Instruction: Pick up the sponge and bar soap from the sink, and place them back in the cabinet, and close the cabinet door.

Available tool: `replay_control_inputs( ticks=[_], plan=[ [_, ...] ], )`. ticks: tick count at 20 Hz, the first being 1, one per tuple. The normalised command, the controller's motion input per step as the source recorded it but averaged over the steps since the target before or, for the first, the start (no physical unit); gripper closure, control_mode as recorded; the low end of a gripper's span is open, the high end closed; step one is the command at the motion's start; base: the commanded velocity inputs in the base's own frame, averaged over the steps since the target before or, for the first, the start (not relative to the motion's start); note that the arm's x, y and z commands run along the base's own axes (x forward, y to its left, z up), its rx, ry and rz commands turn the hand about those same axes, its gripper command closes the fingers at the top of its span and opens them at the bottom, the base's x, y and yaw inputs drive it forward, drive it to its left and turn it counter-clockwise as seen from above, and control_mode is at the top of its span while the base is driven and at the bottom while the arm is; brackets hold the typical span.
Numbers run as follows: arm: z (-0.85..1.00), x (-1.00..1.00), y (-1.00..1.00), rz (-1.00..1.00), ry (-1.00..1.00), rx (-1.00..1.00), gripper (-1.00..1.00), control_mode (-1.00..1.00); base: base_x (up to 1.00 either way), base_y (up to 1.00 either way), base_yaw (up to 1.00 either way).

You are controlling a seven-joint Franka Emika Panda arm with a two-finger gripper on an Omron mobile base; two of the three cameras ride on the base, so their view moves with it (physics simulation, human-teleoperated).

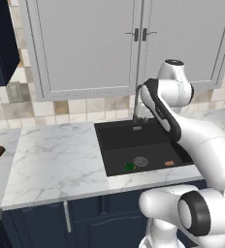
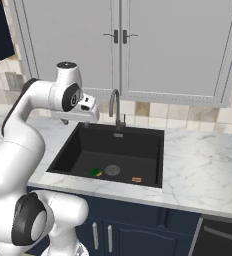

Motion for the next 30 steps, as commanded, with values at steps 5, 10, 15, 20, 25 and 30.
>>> replay_control_inputs(
  ticks=[5,10,15,20,25,30],
  plan=[
    [-0.28,0.06,0.0,0.0,0.0,0.0,-1.0,-1.0,0.0,0.0,0.0],
    [-0.32,0.0,0.0,0.0,0.0,0.0,-1.0,-1.0,0.0,0.0,0.0],
    [-0.31,0.11,0.0,0.0,0.01,0.0,-1.0,-1.0,0.0,0.0,0.0],
    [-0.31,0.19,0.0,0.0,0.01,0.0,-1.0,-1.0,0.0,0.0,0.0],
    [-0.25,0.19,0.0,0.0,0.03,0.0,-1.0,-1.0,0.0,0.0,0.0],
    [-0.12,0.18,0.0,0.0,0.05,0.0,-1.0,-1.0,0.0,0.0,0.0]
  ],
)
